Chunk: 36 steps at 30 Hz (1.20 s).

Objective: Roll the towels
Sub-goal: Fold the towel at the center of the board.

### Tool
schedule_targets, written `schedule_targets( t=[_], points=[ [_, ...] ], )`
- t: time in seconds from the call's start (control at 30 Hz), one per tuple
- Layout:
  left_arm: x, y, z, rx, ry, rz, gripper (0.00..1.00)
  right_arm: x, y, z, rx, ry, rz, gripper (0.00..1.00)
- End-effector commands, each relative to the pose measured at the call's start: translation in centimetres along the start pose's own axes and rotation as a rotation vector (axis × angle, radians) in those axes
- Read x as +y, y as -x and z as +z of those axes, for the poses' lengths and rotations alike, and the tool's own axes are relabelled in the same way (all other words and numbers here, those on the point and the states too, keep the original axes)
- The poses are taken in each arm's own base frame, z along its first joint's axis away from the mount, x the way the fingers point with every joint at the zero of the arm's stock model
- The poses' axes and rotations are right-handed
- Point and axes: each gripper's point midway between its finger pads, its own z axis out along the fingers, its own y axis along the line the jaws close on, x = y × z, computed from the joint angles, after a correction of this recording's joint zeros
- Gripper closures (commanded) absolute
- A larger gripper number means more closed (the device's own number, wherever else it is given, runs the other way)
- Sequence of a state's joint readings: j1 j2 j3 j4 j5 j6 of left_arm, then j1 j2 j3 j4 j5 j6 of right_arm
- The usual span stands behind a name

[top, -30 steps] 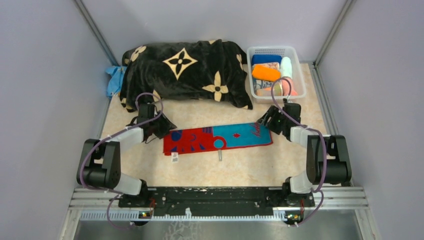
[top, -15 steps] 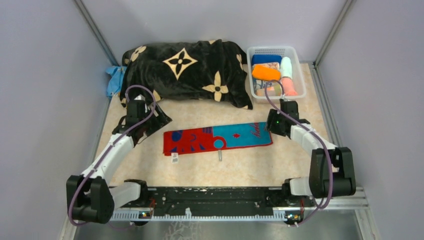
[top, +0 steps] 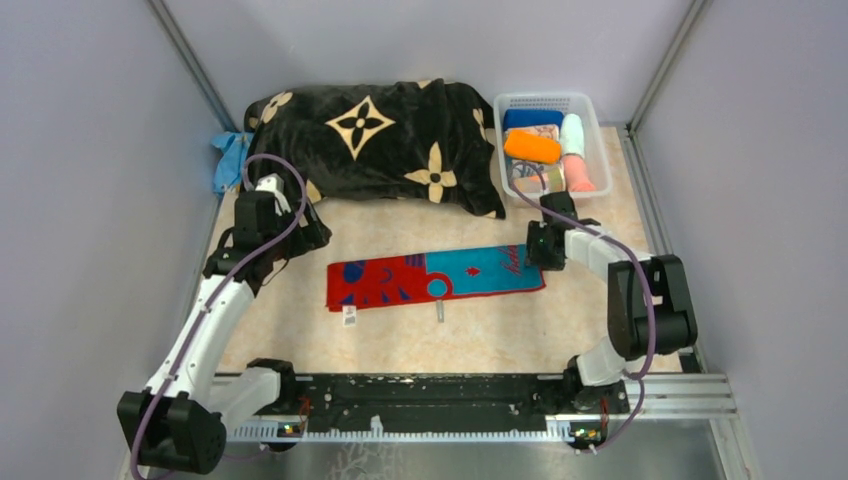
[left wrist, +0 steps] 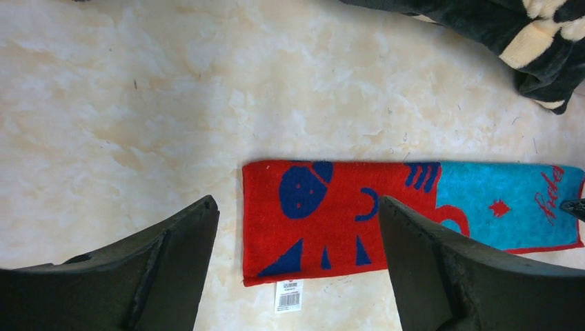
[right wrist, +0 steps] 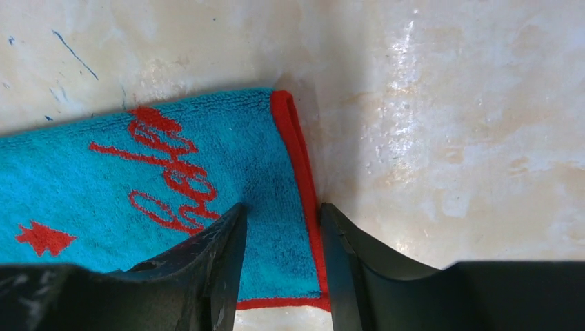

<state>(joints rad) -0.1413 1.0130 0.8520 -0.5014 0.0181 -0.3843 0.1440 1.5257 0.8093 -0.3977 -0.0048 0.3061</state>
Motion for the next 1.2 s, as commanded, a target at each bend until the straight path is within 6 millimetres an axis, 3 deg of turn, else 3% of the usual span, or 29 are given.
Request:
schedule_targets(
  t=[0.0, 0.17, 0.27, 0.33, 0.4, 0.53, 0.63, 0.73, 0.9, 1.07, 1.17],
  points=[
    [1.1, -0.7, 0.0, 0.004, 0.029, 0.054, 0.09, -0.3, -3.9, 1.0, 0.164, -0.088, -0.071, 0.56],
    [1.5, -1.1, 0.2, 0.032, 0.043, 0.052, 0.09, -0.2, -7.2, 2.3, 0.310, -0.124, -0.122, 0.61],
    [1.4, -1.0, 0.0, 0.018, 0.032, 0.050, 0.09, -0.3, -7.7, 2.7, 0.315, -0.132, -0.125, 0.74],
    [1.3, -0.9, 0.0, 0.015, 0.023, 0.048, 0.09, -0.8, -7.4, 2.7, 0.302, -0.162, -0.124, 0.90],
    [1.3, -1.1, 0.1, 0.021, 0.018, 0.046, 0.10, -1.6, -6.5, 2.4, 0.268, -0.219, -0.125, 1.00],
    [0.7, -1.5, 0.3, 0.043, -0.017, 0.046, 0.10, -3.9, -2.8, 0.3, 0.143, -0.359, -0.089, 1.00],
    [-0.1, -2.0, 0.3, 0.067, -0.066, 0.041, 0.11, -5.6, 0.6, -2.4, 0.021, -0.421, -0.026, 1.00],
    [-1.6, -2.9, 0.4, 0.095, -0.162, 0.024, 0.11, -6.7, 2.7, -4.7, -0.073, -0.472, 0.008, 1.00],
    [-3.4, -6.0, 1.3, 0.195, -0.286, -0.069, 0.12, -1.7, 4.5, -6.7, -0.164, -0.276, -0.060, 1.00],
    [-4.2, -8.8, 2.4, 0.272, -0.350, -0.149, 0.15, 4.9, 3.3, -7.2, -0.098, -0.018, -0.117, 1.00],
    [-3.7, -10.4, 3.3, 0.304, -0.331, -0.178, 0.17, 10.1, 2.3, -7.7, -0.076, 0.153, -0.158, 1.00]
  ],
)
